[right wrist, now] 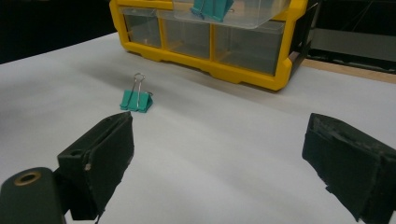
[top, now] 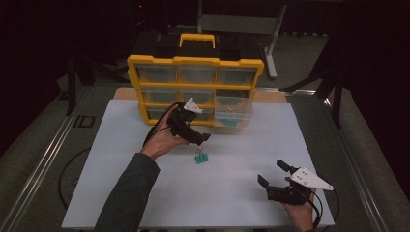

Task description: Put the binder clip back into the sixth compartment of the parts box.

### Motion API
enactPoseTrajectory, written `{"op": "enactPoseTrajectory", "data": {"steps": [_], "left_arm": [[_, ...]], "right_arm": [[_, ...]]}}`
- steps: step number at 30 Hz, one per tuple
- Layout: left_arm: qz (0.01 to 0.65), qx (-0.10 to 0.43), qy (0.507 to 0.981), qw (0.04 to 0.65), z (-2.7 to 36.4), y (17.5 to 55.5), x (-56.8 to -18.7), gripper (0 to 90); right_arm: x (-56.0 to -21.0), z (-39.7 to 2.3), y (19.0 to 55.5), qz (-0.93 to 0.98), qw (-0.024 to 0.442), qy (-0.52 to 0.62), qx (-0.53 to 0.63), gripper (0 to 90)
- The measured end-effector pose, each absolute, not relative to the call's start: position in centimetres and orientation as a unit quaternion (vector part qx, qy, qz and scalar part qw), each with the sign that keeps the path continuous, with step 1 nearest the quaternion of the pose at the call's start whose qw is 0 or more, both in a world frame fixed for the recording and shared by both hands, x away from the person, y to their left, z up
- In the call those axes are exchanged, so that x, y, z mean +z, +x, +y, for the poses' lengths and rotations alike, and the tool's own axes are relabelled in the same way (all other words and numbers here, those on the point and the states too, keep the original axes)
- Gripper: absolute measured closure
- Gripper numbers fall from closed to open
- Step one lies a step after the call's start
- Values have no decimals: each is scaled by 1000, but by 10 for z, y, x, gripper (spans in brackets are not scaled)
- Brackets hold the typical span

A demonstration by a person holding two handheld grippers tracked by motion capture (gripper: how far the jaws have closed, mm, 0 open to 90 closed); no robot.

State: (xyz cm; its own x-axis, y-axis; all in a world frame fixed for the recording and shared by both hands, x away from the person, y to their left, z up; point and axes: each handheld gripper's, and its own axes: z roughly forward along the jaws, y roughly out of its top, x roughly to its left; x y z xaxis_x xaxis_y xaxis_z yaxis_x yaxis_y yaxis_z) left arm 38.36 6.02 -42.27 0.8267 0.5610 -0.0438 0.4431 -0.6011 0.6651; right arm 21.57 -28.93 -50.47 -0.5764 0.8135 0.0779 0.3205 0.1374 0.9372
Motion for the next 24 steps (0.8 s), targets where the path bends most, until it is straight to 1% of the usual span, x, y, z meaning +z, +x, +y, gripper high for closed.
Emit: {"op": "enactPoseTrajectory", "data": {"steps": [9,14,24], "left_arm": [[297,67,892,333,66,382,-453,69],[295,58,896,326,66,382,-468,74],[290,41,905,310,62,380,-489,107]], "right_arm": [[-505,-290,216,716,236,396,524,87],[-505,-289,216,717,235,396,524,87],[-505,-290,216,716,236,397,523,87]]}}
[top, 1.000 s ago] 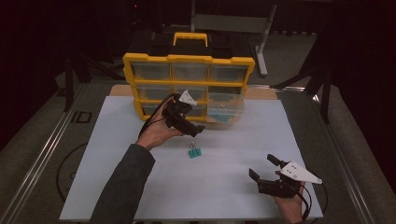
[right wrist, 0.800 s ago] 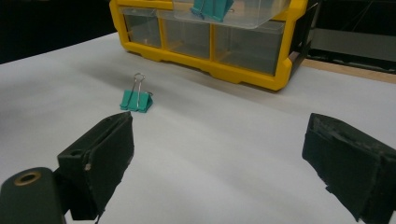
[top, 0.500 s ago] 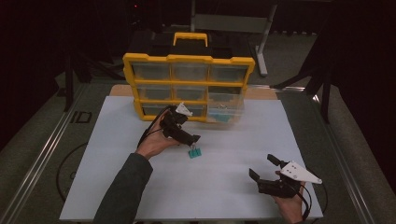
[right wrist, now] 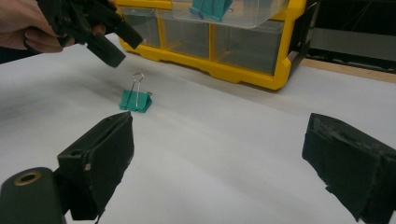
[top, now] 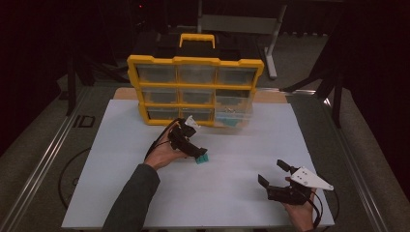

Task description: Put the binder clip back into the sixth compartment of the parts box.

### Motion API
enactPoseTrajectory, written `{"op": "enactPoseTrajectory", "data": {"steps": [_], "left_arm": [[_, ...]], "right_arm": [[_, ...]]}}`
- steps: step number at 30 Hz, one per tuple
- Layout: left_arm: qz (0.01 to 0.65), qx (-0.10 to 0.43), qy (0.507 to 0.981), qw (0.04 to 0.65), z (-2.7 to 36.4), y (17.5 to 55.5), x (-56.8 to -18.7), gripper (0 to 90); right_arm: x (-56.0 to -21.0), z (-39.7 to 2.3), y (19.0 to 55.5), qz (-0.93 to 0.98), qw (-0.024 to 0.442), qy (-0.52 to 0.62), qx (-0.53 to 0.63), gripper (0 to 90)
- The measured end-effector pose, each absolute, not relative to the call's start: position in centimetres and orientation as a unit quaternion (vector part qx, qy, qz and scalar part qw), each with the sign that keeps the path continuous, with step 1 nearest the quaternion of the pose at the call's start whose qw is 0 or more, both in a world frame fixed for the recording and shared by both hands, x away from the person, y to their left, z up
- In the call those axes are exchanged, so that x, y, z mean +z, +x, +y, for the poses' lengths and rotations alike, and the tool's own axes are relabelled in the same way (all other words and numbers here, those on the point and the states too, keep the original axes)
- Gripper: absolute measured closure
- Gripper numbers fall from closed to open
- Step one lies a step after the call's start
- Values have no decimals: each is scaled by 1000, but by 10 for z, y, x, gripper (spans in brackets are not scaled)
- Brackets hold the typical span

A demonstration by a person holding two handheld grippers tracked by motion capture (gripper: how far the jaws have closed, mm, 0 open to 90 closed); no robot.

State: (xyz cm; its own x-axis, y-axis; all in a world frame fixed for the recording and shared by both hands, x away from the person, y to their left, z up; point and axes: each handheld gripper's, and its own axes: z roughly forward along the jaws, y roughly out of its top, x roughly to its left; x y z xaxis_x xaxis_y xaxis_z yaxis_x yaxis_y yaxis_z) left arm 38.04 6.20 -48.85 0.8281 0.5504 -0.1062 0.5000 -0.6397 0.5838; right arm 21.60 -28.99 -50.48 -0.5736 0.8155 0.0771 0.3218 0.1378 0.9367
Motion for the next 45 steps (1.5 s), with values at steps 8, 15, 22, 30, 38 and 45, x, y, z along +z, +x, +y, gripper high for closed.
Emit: {"op": "enactPoseTrajectory", "data": {"steps": [8,15,22,30,38,45], "left_arm": [[283,18,915,288,59,381,-500,174],[270,3,922,276,56,380,-506,349],[267,-12,924,273,52,381,-510,529],[263,-26,924,275,53,382,-509,792],[240,-31,928,285,50,377,-504,892],[246,-20,925,288,56,377,-499,897]], "right_arm": [[-505,-290,216,717,237,397,522,87],[-505,-290,216,716,237,398,521,87],[-505,-290,216,717,237,397,521,87],[-505,-290,216,717,238,397,521,87],[-505,-289,216,718,238,397,520,87],[-505,-289,216,718,237,397,520,87]]}}
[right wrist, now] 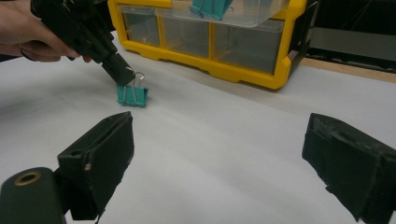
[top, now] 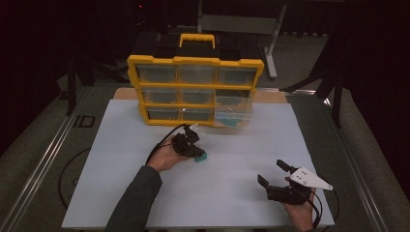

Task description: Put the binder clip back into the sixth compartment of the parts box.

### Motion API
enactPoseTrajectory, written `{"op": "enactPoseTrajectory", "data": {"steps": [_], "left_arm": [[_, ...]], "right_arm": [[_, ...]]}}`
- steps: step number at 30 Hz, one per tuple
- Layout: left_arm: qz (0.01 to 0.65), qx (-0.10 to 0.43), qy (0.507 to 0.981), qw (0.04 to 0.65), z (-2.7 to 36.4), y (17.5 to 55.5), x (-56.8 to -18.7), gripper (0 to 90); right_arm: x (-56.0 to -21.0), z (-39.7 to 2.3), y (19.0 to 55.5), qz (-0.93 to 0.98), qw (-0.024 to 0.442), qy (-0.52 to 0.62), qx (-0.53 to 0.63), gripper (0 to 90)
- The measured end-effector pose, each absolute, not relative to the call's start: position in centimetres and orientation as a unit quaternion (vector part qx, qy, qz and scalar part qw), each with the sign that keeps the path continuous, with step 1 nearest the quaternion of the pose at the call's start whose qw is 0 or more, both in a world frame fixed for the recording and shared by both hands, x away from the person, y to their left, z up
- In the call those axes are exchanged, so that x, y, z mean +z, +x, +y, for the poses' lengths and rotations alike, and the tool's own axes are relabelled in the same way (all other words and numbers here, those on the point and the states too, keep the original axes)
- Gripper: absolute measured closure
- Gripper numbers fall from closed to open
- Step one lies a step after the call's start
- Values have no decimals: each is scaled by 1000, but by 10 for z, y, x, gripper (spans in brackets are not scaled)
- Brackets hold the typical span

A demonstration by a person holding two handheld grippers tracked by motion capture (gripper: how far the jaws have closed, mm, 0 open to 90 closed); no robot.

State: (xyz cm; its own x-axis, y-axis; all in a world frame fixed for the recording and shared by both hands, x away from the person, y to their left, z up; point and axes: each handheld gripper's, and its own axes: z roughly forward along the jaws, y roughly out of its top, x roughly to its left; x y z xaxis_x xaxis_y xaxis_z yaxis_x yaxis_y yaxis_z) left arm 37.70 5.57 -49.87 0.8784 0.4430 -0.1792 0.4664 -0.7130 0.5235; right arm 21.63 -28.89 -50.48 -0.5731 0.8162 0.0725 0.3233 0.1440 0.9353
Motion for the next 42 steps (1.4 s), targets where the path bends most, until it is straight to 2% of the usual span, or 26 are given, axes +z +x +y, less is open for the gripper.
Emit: {"op": "enactPoseTrajectory", "data": {"steps": [19,42], "left_arm": [[246,29,912,327,83,375,-442,897],[222,80,905,353,85,380,-372,897]], "right_arm": [[-505,-288,216,719,237,396,520,87],[-506,-289,217,717,235,400,521,87]]}}
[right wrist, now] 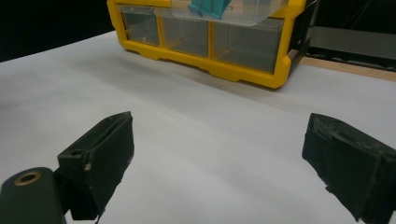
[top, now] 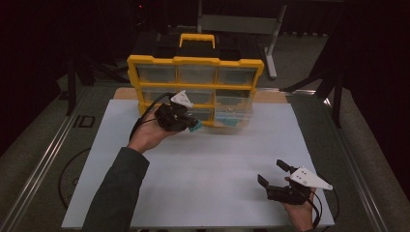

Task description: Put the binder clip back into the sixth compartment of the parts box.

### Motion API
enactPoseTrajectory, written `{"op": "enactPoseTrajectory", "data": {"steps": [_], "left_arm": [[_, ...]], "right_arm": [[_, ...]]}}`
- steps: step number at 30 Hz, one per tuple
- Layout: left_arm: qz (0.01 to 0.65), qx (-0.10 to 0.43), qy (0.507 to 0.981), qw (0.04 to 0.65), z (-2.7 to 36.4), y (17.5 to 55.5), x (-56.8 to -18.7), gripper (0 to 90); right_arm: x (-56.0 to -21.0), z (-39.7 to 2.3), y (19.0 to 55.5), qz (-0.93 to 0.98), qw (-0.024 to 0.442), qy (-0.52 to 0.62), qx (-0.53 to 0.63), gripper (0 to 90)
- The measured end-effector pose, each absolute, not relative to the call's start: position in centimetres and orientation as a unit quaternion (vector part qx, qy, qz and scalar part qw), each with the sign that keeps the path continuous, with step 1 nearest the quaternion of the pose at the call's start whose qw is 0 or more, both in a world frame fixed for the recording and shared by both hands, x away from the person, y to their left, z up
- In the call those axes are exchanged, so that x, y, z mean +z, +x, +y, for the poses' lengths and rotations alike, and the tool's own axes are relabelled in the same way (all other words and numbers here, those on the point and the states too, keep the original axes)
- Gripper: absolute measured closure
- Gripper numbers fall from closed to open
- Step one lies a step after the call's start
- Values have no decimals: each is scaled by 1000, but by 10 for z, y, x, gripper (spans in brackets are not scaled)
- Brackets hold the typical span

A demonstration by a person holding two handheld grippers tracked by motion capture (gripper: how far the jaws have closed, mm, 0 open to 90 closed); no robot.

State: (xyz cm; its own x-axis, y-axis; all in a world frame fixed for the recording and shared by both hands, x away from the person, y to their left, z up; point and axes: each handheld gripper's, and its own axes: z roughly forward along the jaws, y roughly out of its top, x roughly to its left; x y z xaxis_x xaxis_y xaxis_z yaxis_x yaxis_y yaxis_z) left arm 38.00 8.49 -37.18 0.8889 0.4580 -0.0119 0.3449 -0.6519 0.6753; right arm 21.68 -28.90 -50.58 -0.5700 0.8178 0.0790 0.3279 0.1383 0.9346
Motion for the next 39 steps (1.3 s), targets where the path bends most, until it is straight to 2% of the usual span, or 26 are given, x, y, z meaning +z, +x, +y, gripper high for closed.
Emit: {"op": "enactPoseTrajectory", "data": {"steps": [21,39], "left_arm": [[193,91,913,348,67,398,-321,897],[194,109,909,352,35,418,-304,897]], "right_arm": [[-507,-292,218,714,233,401,524,87],[-507,-292,218,715,235,400,523,87]]}}
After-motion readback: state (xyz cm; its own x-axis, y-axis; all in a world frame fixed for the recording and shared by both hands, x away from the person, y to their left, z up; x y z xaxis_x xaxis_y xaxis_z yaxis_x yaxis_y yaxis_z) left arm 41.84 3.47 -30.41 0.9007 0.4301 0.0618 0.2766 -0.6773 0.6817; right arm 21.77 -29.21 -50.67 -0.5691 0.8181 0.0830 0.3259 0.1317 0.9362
